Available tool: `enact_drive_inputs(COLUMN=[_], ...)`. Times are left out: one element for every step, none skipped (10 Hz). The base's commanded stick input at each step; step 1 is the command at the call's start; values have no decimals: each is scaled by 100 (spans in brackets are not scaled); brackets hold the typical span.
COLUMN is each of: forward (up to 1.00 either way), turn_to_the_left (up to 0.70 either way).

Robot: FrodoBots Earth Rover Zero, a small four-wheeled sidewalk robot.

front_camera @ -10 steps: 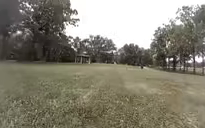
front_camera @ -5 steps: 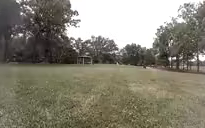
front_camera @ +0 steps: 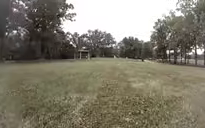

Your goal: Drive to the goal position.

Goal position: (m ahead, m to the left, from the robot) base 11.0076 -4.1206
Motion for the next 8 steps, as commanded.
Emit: enact_drive_inputs(forward=[70, 70, 70, 70, 70, 70, 70, 70], turn_to_the_left=[0, 0, 0, 0, 0, 0, 0, 0])
